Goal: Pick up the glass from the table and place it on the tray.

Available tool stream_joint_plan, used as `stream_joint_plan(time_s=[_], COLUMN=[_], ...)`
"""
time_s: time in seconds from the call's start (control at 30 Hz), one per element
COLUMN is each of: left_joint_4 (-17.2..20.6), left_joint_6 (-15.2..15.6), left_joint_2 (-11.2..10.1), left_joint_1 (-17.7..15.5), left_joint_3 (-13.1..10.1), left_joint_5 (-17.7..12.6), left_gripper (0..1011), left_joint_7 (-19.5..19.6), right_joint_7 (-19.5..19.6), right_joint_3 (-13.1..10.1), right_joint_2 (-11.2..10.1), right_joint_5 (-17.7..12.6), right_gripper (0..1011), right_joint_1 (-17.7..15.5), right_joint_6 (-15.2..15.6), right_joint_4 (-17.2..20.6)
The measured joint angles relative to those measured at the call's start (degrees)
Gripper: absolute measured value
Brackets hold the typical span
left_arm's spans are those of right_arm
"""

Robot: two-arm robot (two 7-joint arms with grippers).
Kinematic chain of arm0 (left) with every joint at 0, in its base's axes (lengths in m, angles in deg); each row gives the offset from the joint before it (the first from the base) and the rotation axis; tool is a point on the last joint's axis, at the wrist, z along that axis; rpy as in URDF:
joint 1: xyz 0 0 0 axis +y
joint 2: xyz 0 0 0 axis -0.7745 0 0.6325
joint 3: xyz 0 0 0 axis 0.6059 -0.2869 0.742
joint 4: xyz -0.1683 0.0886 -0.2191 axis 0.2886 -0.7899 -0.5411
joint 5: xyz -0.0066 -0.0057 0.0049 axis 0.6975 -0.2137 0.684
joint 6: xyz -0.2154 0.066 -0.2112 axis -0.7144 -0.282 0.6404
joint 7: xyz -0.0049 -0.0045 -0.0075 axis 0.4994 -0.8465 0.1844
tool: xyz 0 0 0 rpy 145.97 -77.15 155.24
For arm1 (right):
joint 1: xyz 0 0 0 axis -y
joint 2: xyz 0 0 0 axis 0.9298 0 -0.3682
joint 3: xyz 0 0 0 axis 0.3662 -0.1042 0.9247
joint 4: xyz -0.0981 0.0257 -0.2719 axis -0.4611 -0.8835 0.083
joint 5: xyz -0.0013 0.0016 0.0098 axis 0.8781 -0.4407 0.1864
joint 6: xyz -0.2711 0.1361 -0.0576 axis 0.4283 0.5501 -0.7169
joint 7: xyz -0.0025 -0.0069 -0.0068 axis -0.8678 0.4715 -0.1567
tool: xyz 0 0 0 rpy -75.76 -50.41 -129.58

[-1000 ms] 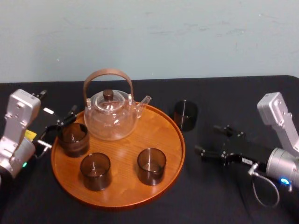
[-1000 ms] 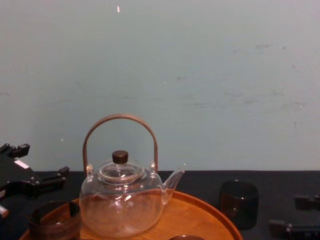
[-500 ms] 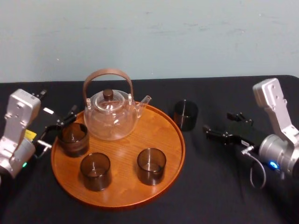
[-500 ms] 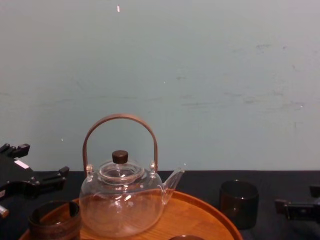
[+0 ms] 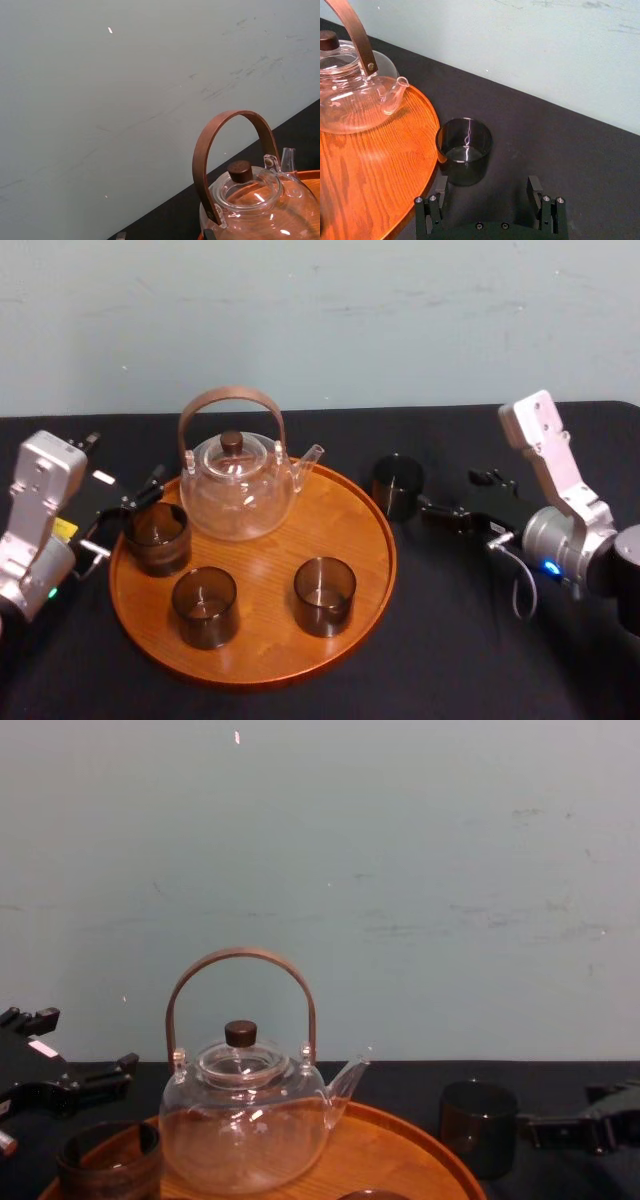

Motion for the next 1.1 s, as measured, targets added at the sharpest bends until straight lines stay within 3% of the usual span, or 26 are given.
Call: stream_joint_plan(time_s=[0.37,1.1], left_joint_4=[0.0,0.0], left_joint_6=[0.0,0.0], left_joint_2=[0.0,0.0], left_joint_1=[0.0,0.0], left_joint_3=[0.0,0.0], left_joint_5=[0.0,0.0], left_gripper=[1001,1001], left_joint_7=[0.0,0.0], right_joint_7=[-2.1,-5.5], right_joint_3=[2.2,1.8], right_joint_2=[3.2,6.2], right_joint_5=[3.4,5.8], right_gripper=[1002,1002], right_joint_1=[5.3,7.4], right_joint_6=[0.0,-0.2], right_joint_4=[-6.2,-9.3])
